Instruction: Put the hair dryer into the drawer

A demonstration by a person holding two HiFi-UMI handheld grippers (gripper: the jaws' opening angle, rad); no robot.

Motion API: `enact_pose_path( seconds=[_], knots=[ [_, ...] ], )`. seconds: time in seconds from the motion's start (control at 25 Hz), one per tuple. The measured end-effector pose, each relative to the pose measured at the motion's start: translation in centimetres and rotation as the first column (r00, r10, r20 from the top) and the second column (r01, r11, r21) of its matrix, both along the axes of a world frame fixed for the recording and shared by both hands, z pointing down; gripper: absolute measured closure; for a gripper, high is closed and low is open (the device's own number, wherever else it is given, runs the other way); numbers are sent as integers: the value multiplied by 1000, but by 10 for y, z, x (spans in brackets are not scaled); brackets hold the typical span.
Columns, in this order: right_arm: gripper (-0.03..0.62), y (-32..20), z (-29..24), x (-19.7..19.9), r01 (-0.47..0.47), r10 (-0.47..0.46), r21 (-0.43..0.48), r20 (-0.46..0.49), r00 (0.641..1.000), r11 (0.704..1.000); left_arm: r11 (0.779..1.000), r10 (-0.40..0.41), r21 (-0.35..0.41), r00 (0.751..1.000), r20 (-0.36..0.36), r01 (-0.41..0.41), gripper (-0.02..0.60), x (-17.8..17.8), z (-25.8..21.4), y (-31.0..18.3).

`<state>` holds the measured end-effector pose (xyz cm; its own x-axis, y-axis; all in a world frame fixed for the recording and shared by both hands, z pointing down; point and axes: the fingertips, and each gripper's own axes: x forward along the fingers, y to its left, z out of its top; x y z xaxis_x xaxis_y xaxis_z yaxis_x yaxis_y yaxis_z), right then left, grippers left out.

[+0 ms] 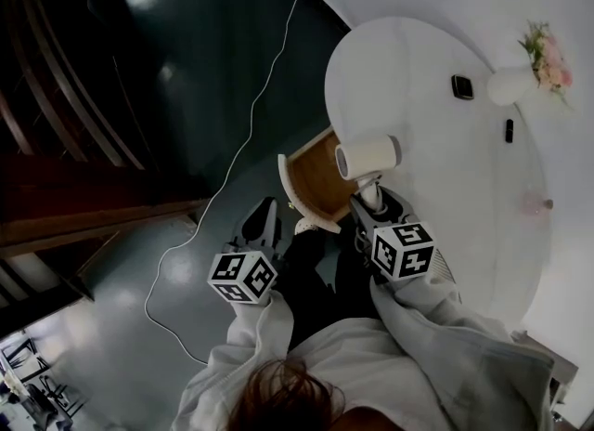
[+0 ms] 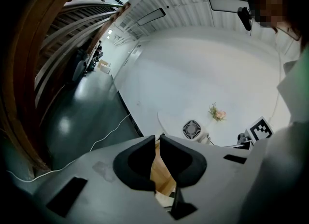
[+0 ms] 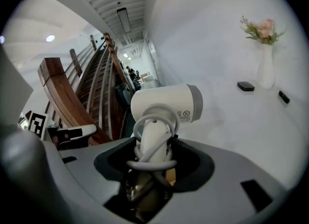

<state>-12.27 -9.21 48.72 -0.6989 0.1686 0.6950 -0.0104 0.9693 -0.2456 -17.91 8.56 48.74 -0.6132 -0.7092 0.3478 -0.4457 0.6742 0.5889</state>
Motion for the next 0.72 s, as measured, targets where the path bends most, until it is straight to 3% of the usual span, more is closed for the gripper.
enact_pose_path(
  seconds=[0.4,0.72],
  knots=[
    [319,48,14,20,105,-108,-44,-48,993,993,1000,-14,-21,999,-36,13,545,17,21,22],
    [319,68,39,31,101,-125,-159,-147,981,982,999,-32,-38,998,-54,30,544,20,34,39]
  ],
)
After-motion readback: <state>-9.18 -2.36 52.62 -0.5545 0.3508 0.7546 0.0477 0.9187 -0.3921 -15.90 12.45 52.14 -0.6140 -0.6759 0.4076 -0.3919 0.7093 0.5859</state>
